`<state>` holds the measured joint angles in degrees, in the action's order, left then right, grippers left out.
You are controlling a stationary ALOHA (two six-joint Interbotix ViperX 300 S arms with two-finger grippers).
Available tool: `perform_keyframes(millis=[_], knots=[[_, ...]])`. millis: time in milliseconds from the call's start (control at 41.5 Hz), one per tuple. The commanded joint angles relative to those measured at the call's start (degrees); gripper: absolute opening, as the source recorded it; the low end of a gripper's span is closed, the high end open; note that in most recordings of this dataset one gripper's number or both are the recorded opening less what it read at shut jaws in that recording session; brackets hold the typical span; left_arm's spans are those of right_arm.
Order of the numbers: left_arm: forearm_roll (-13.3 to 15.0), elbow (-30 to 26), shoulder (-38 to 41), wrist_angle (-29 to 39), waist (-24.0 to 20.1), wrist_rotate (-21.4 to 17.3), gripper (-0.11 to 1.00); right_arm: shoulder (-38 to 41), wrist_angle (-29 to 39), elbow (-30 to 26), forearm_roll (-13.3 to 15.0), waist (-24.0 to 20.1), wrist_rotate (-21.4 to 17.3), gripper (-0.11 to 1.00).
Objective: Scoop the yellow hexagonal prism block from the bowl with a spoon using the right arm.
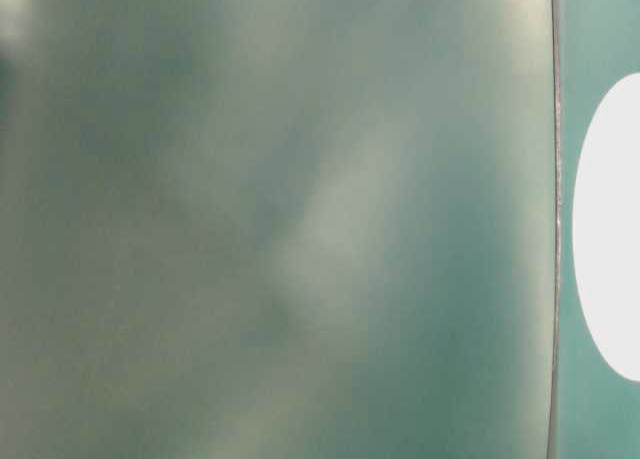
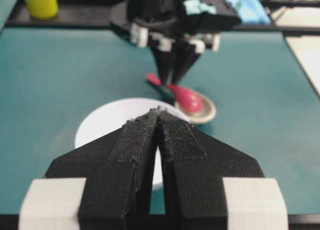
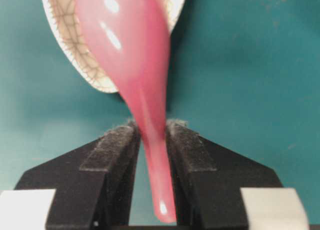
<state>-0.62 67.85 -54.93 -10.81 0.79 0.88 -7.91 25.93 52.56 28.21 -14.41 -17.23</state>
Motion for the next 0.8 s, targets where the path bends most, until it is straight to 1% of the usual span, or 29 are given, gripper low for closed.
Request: perform_keyframes(millis=[0,145,507,627,772], knots=[[-0.09,-0.70,0.53,-0.26,0.09,0.00,0.00,-1.67,0.00,-1.05,0.26,0.00,-0.09,0.27],[-0.09,-0.70,0.53,-0.26,0.09,0.00,0.00,-1.58,0.00,-1.05,0.26,0.00,-0.18,0.20],[-0.09,-0.70,0.53,-0.26,0.09,0.00,0.00,-2.55,0.44,-1.41,0.26,0.00,-0.18,0.11],[-0.09,-0.70,0.53,-0.26,0.09,0.00,0.00,-4.31,1.41,-1.67,-0.35,0.00,-0.44,0.11],[-0.09,-0.70,0.53,-0.35,0.09,-0.09,0.00,-6.50,3.60,-2.72,-2.20,0.00,-3.08,0.11]])
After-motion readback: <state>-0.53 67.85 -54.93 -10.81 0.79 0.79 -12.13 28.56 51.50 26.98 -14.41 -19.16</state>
